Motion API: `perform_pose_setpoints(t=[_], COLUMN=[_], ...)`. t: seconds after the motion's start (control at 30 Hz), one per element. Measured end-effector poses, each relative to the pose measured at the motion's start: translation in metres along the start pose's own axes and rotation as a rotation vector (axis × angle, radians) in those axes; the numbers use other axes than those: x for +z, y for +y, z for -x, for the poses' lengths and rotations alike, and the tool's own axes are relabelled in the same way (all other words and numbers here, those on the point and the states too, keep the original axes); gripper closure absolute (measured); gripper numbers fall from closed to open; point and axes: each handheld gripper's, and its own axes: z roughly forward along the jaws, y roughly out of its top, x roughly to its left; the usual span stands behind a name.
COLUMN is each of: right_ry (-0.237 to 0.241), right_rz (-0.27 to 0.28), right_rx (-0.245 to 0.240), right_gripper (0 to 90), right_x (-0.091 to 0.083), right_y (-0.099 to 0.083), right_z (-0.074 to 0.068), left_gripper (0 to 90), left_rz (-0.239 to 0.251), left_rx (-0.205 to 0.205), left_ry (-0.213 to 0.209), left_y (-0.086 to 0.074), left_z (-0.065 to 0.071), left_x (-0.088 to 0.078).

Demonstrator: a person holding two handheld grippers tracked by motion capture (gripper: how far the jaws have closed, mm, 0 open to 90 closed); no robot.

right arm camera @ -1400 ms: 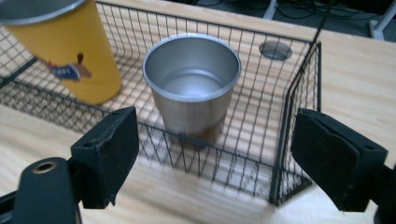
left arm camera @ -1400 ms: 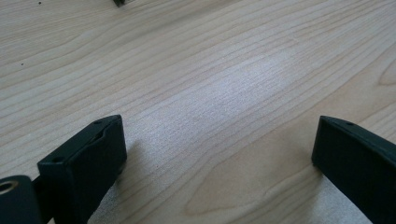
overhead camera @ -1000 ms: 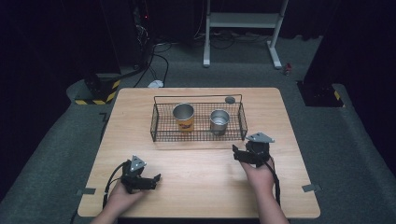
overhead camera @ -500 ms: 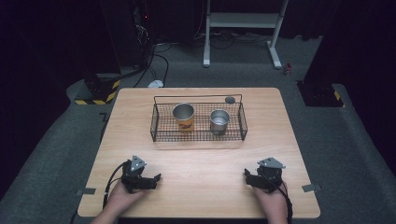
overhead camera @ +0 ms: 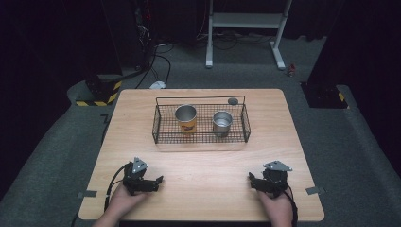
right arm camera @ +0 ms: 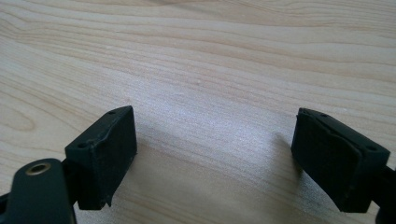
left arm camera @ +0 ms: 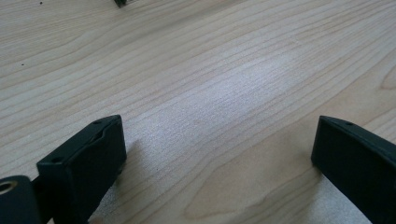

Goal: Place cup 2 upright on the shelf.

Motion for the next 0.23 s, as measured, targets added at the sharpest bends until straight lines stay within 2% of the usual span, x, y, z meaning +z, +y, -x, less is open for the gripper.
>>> perform_pose_setpoints(t=[0.23], right_ry=[0.000], right_rz=[0.001], right_rx=[-0.003], right_gripper=[13.9], right_x=[0.0001], right_y=[0.0001], right_z=[0.0002], left_gripper=[3.6], left_rz=[-0.001], left_rx=[0.000], left_ry=[-0.002], left_y=[0.0002], left_z=[-0.0004], left_x=[0.0000])
